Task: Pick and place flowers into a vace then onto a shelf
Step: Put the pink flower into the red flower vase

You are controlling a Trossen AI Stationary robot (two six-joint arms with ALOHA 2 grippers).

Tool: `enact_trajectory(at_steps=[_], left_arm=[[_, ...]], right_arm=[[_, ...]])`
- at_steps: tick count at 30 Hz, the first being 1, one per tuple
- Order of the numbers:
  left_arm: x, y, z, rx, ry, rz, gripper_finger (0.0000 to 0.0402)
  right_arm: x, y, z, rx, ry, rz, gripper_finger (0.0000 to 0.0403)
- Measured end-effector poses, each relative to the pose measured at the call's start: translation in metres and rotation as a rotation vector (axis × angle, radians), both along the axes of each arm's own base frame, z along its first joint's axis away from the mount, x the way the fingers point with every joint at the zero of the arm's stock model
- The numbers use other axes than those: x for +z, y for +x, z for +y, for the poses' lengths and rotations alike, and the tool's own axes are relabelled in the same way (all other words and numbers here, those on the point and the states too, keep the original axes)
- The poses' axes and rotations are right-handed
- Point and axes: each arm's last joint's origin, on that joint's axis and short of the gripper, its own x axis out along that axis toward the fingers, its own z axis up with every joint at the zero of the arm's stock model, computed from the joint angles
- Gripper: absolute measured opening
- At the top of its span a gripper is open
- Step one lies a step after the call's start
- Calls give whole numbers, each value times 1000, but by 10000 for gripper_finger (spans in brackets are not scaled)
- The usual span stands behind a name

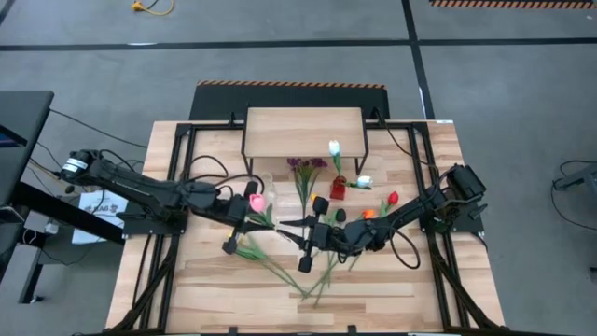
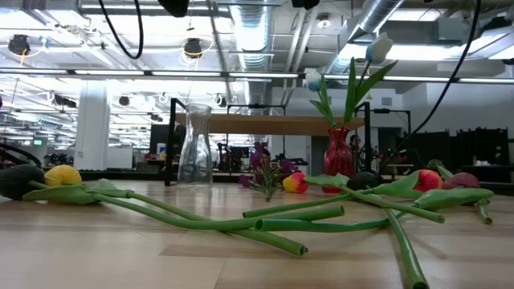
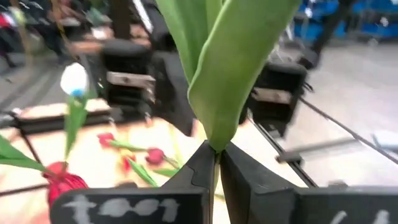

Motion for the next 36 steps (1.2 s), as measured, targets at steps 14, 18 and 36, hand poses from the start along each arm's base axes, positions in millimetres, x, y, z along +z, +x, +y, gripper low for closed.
enact_trajectory(at_steps=[14,18,36], left_arm=[[-7,6,-3,-39,22,58,2],[-9,9,-3,-44,22,59,2],[-11,12,-2,-42,21,60,4]], right_arm=[[0,3,-2,44,0,20,79],[6,12,-4,52,12,87,79],[18,20,-5,47,10,116,68]])
